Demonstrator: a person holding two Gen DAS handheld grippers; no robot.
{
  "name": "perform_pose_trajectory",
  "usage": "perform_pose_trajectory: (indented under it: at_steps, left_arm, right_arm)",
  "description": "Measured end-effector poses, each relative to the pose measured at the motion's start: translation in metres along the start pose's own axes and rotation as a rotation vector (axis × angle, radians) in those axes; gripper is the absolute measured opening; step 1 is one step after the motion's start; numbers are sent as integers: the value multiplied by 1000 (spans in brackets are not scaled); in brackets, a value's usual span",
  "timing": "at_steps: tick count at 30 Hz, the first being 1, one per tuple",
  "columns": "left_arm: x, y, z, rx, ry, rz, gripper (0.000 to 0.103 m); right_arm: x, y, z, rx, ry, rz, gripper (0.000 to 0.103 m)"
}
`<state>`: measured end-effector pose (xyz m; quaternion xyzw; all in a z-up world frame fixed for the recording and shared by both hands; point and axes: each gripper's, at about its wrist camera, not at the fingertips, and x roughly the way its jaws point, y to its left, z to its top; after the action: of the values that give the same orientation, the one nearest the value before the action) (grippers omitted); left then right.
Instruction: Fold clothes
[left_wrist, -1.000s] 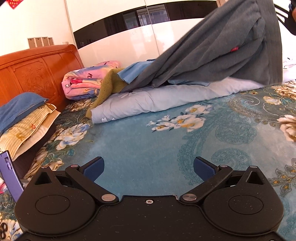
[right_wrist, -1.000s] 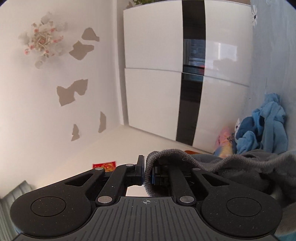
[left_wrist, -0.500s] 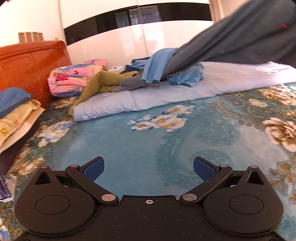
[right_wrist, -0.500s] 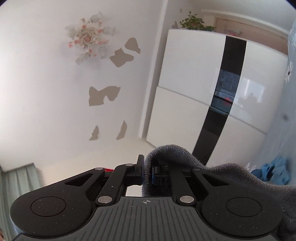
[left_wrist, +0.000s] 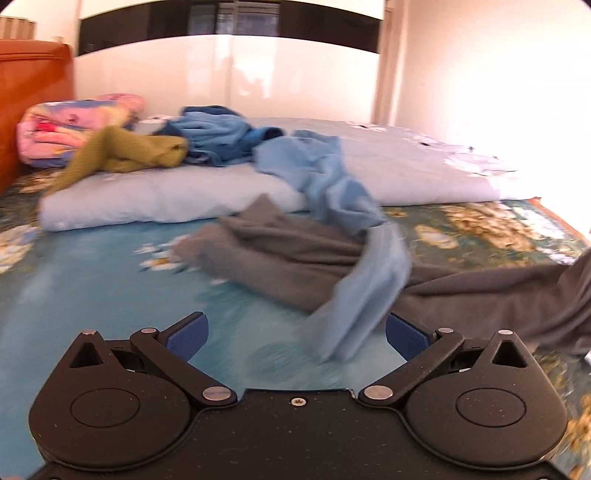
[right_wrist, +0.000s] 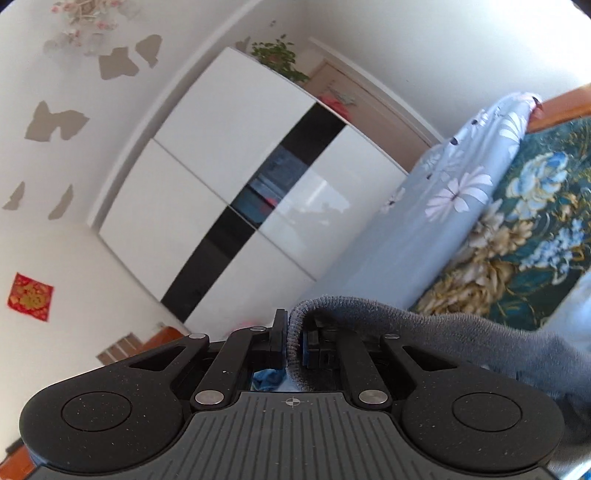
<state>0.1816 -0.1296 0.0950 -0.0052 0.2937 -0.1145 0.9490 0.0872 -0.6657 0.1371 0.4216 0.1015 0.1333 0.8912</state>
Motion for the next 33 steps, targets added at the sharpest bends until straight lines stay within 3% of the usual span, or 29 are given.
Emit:
perform_pose_trajectory:
  at_steps: [5,8,12,15,18,20,22,24,25,26,27,28,30,33]
  left_arm:
    - [47,-41,15,120,32,-37,93]
    - [78,-57,18,169,72,-43,80]
    - [111,-61,17,168,147,-52,48]
    - [125,-60,15,175,195,-69,5]
    - [128,-61,27,228,213,-97,4]
    - [128,-54,66,276,152,-60,4]
    - [110,-29,141,217,-58,62,4]
    - [69,21,211,-24,-303,225,8]
    - [48,46,245,-147,-424,306,21]
    - [37,60,265,-175,-438,370,39]
    - [31,68,278,-153,-402,408,72]
    - [27,71,279,-107,-392,426,79]
    - [24,70,260,9,-390,426,78]
    - [43,73,221,28,-228,345,78]
  right_arm:
    - [28,16,-11,-130,129,-166,6]
    - [54,41,-11,-251,216,-225,6]
    - [71,50,-21,-323,288,-267,13]
    - [74,48,-31,-359,323,-300,21]
    - [75,41,-39,-371,347,-321,23]
    - [76,35,-42,-362,353,-330,24]
    - [78,28,-44,-342,356,-342,24]
    - [80,22,-45,-331,357,-353,24]
    - [80,22,-46,-332,355,-351,24]
    - [80,21,-47,-334,352,-346,26]
    - [80,20,-48,-332,348,-341,27]
    - [80,19,-49,-323,342,-338,29]
    - [82,15,-50,-294,333,-332,29]
    - [85,15,-53,-267,325,-327,31]
